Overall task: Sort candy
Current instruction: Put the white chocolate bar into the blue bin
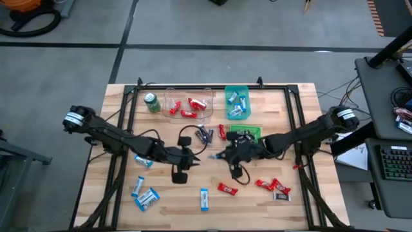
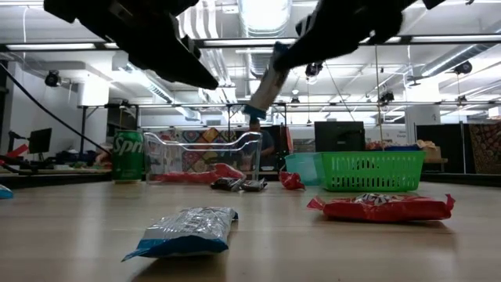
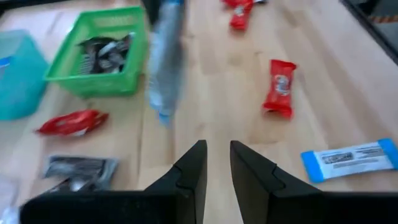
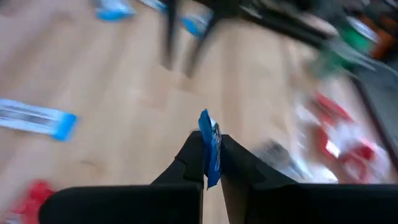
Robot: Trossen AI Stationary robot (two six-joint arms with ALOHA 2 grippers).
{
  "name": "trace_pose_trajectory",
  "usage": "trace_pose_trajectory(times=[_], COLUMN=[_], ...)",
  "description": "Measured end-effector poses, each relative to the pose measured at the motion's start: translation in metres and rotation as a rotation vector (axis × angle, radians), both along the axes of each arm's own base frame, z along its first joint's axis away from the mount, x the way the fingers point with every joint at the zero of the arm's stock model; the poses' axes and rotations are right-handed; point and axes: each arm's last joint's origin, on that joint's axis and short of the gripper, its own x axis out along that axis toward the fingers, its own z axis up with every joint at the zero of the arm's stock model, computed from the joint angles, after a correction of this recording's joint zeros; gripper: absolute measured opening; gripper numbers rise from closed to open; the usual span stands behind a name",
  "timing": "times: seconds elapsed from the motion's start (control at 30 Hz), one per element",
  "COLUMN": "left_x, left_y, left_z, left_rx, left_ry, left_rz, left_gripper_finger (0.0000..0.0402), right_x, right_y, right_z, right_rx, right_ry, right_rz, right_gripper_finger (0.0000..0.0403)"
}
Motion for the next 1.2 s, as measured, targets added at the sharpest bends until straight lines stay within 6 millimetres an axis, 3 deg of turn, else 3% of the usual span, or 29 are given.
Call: trace_pose_trajectory(times=[0.17,0.4,0.67,0.87,1.2], left_x=[-0.01,-0.015,-0.016,-0.016,-0.016], left_y=[0.004,0.005,0.005,0.005,0.005], left_z=[0.011,0.019,0.018,0.018,0.017], left_rx=[-0.02,-0.082,-0.092,-0.091,-0.09], left_ry=[0.007,-0.007,0.002,0.004,0.005], left_rz=[0.046,0.083,0.091,0.091,0.092], left_gripper_finger=[0.0052,0.0052,0.0052,0.0052,0.0052], right_x=[-0.011,-0.032,-0.056,-0.07,-0.067], right_y=[-0.044,-0.132,-0.216,-0.247,-0.264], right_z=[0.007,0.005,0.006,0.008,-0.014], right_rx=[-0.065,-0.088,-0.146,-0.064,-0.062], right_ry=[0.096,0.24,0.288,0.238,0.301], right_rz=[-0.295,-0.637,-0.711,-0.656,-0.652], right_gripper_finger=[0.0014,0.0013,0.0013,0.0013,0.0013])
